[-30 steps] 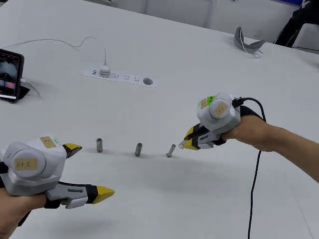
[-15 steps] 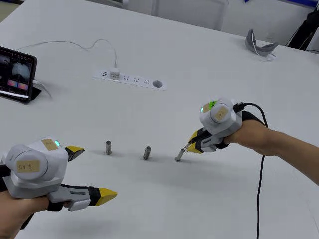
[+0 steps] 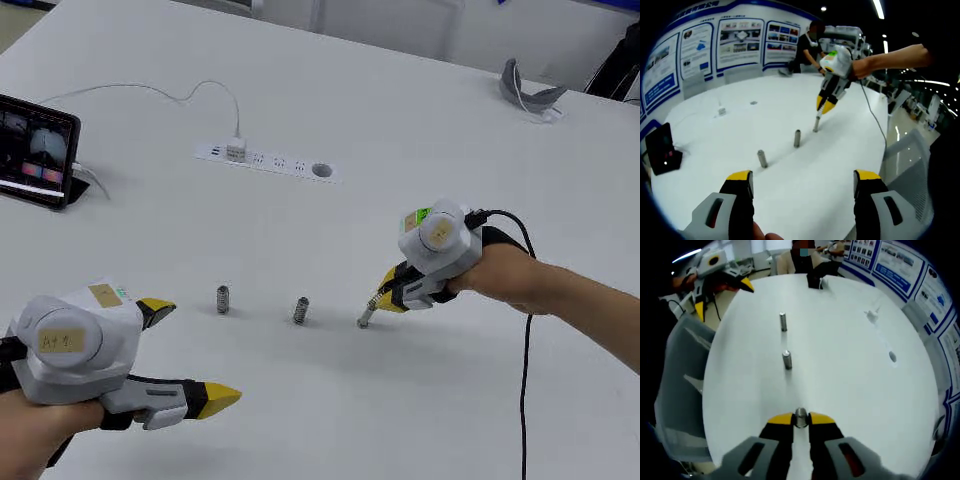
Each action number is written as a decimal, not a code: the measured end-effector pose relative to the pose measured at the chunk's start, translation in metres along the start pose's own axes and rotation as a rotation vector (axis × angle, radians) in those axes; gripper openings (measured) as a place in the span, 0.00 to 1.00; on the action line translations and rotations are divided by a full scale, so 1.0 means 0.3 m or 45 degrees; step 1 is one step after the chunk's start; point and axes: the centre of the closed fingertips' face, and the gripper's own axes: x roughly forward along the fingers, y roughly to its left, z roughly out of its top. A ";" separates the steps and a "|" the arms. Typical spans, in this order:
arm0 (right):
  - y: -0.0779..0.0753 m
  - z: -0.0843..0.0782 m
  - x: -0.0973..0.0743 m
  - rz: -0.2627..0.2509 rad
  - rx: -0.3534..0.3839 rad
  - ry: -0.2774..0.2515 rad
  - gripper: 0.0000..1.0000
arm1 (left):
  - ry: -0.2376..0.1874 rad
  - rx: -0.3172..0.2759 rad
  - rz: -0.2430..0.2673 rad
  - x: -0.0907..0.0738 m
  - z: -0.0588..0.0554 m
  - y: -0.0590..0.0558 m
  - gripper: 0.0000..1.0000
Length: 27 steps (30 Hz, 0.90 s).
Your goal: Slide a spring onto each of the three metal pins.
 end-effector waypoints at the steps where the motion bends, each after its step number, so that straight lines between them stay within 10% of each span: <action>1: 0.000 0.000 0.002 0.001 -0.002 0.002 0.13 | 0.000 -0.001 0.001 0.000 -0.001 0.000 0.84; 27: 0.007 -0.031 0.109 0.040 -0.049 0.081 0.13 | -0.006 -0.031 0.029 -0.032 -0.012 0.021 0.83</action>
